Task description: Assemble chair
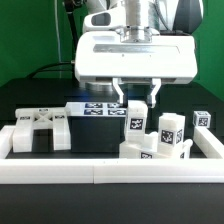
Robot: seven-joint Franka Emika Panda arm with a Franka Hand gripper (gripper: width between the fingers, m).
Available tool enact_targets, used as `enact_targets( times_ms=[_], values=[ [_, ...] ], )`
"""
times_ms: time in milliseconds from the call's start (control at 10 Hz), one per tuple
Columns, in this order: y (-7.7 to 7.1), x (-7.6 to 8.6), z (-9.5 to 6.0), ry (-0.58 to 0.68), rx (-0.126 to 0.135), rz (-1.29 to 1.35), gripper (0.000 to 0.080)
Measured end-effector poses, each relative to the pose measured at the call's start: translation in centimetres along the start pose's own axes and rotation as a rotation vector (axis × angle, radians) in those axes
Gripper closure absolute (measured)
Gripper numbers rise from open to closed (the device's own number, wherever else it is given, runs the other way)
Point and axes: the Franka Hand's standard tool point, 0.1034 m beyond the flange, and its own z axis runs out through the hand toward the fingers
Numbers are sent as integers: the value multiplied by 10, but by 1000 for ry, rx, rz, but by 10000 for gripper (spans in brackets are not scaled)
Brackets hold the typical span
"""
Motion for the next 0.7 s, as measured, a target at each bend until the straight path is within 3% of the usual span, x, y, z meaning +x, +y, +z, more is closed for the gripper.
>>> enact_targets(
  times_ms=[200, 300, 400, 500, 600, 700],
  values=[
    [0, 0, 1, -6, 2, 1, 509],
    [0, -1, 1, -13, 4, 1, 436],
    [0, -1, 1, -13, 4, 1, 252],
    [0, -1, 1, -13, 4, 1, 252],
    [0, -2, 2, -18, 4, 0, 171],
    [5, -3, 3, -35, 5, 0, 156]
  ],
)
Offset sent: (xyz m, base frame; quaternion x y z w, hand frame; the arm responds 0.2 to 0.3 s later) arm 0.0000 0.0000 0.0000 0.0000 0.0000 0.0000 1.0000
